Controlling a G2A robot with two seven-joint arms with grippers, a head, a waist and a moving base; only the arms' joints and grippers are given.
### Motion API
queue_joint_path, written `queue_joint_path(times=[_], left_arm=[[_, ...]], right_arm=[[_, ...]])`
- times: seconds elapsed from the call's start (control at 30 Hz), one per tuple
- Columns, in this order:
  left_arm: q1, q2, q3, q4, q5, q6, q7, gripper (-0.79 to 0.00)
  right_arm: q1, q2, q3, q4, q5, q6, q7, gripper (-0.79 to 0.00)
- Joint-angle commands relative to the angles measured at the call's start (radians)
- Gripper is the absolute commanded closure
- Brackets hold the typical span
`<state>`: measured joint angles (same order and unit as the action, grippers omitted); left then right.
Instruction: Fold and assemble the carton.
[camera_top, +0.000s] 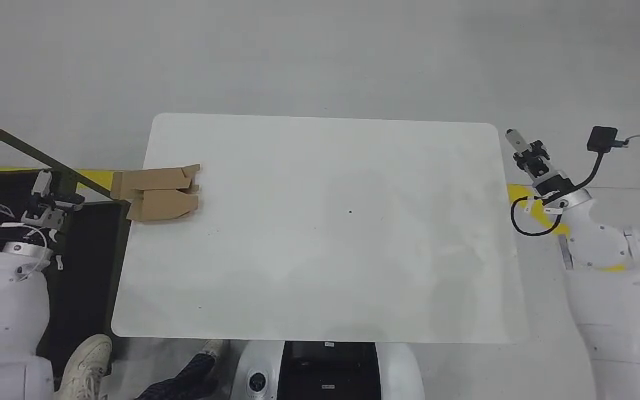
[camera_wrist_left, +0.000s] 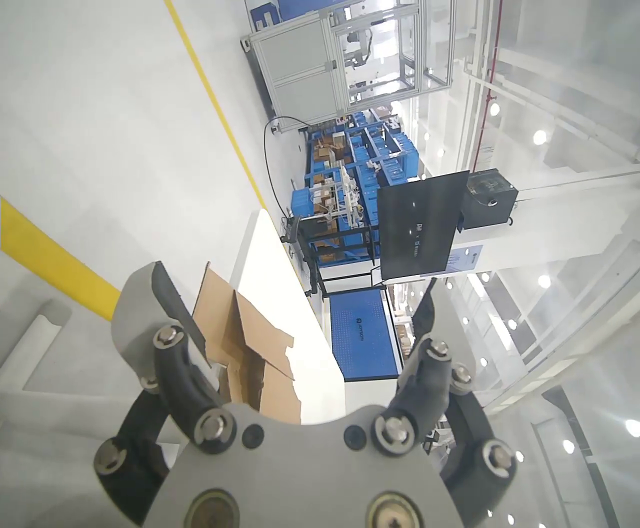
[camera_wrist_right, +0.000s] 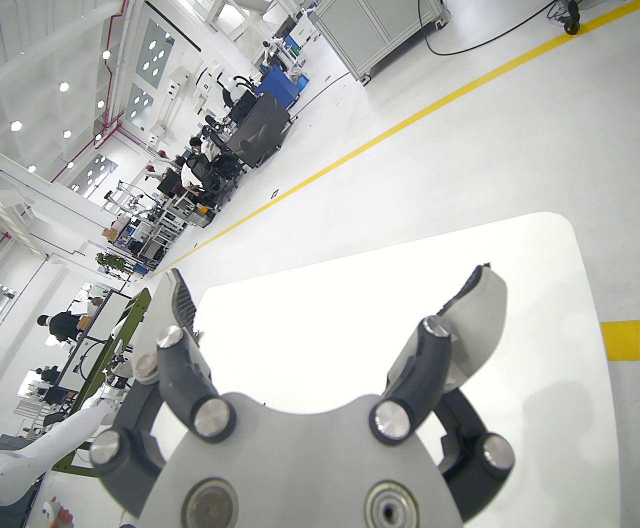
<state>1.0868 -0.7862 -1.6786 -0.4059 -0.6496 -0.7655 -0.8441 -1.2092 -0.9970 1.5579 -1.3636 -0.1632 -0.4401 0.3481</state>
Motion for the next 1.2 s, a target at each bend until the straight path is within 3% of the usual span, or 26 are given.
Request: queue_joint_path(times=[0.0, 0.2, 0.5, 0.83, 1.17], left_arm=[[0.000, 0.000, 0.000, 0.000, 0.000, 0.000, 0.000, -0.785], [0.024, -0.006, 0.008, -0.035, 0.029, 0.056, 0.073, -0.785], [0.029, -0.031, 0.048, 0.034, 0.075, 0.102, 0.096, -0.785], [-0.025, -0.092, 0.114, 0.095, 0.078, 0.112, 0.057, -0.785], [-0.086, -0.117, 0.130, 0.132, 0.081, 0.139, 0.052, -0.785]], right_arm=[[0.000, 0.000, 0.000, 0.000, 0.000, 0.000, 0.000, -0.785], [0.000, 0.000, 0.000, 0.000, 0.000, 0.000, 0.000, -0.785], [0.000, 0.000, 0.000, 0.000, 0.000, 0.000, 0.000, -0.785], [0.000, 0.000, 0.000, 0.000, 0.000, 0.000, 0.000, -0.785], [0.000, 0.000, 0.000, 0.000, 0.000, 0.000, 0.000, -0.785]])
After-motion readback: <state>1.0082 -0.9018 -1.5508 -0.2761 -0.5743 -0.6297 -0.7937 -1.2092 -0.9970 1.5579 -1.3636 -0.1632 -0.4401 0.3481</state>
